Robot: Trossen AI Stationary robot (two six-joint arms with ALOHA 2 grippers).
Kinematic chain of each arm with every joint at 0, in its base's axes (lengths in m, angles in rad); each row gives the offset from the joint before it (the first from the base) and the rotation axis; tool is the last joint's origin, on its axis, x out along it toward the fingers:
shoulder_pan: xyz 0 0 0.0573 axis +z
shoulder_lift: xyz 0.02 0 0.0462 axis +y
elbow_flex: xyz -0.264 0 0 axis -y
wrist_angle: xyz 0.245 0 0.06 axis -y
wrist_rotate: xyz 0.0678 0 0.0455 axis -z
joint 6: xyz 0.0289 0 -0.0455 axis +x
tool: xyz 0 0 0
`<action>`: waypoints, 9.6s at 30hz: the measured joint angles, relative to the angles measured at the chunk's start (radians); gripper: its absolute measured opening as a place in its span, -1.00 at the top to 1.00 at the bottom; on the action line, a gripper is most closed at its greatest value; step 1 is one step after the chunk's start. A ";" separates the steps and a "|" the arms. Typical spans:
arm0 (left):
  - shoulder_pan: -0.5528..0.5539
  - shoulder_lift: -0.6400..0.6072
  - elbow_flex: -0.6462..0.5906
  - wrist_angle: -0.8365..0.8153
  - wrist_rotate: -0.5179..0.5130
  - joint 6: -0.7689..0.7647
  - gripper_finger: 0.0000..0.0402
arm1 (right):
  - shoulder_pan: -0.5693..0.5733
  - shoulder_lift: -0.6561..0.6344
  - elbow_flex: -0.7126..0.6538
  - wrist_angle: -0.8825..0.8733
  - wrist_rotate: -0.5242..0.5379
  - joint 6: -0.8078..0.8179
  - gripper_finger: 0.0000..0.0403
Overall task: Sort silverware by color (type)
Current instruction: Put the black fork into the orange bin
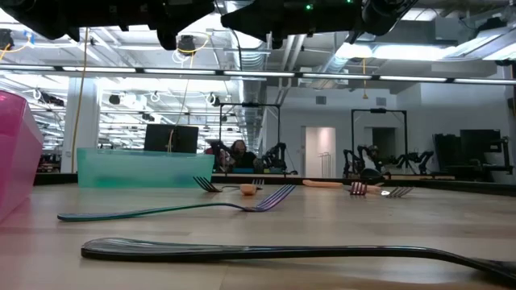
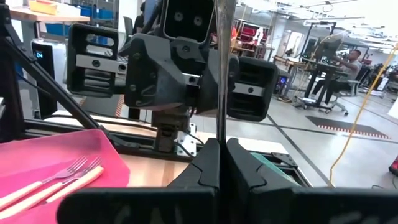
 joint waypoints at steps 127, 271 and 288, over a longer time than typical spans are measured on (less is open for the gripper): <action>0.018 0.161 0.179 -0.193 -0.072 -0.029 1.00 | -0.338 -0.387 0.000 -0.633 0.211 -0.073 -0.21; -0.119 1.624 1.900 -0.907 0.613 -0.705 0.79 | -0.665 -0.605 0.064 -1.005 0.097 -0.008 -0.21; -0.119 1.624 1.900 -0.827 0.646 -0.689 0.46 | -0.665 -0.605 0.063 -1.050 0.094 -0.010 -0.21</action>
